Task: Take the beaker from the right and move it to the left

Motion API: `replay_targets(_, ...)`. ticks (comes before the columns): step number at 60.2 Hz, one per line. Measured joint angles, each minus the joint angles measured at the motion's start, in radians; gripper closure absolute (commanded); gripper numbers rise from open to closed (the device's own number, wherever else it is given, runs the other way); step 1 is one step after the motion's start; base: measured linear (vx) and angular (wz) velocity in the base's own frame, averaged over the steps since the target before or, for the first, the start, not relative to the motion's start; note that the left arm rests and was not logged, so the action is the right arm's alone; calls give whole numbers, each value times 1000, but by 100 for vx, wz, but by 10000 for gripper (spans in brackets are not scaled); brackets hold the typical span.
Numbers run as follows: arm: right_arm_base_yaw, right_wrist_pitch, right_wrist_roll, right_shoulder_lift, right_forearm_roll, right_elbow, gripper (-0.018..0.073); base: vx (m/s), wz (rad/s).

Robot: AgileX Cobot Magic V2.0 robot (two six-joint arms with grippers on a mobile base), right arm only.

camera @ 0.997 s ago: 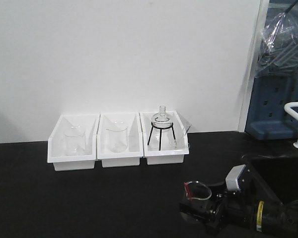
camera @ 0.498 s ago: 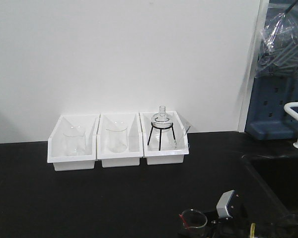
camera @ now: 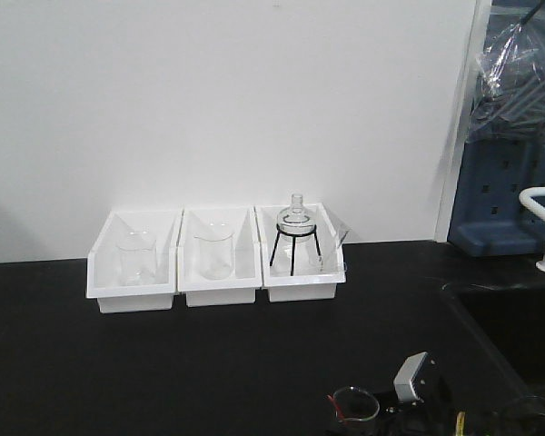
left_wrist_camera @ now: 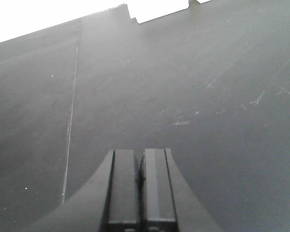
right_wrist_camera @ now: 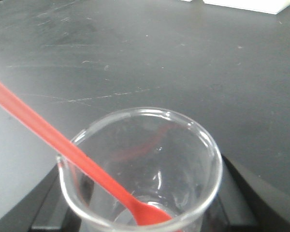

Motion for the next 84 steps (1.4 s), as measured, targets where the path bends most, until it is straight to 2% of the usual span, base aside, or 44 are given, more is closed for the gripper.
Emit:
replay_targets(17,0,7,0,0,-13,0,-46,0,0)
replay_targets(23,0,54,13,0,-36,0,-90,0,0)
replay_targets(32,0,110,66,-27,-80,0,-67,0,0)
replay_targets(41,0,176,144,-88,-172,0,-13,0,0)
replay_targets(53,0,308,359,-197,-420,0,17,0,0)
replay_targets(58,0,341,456,-246,-482,4,19,0,0)
replay_targets(64,0,371,566,-325,-501,6,20,0,0)
replay_targets(73,0,397,654,-452,-505,8,69,0,0)
replay_targets(79,0,419,696,-539,-509,9,157,0,0)
replay_targets(84,0,439,734,-608,-509,11,280,0,0)
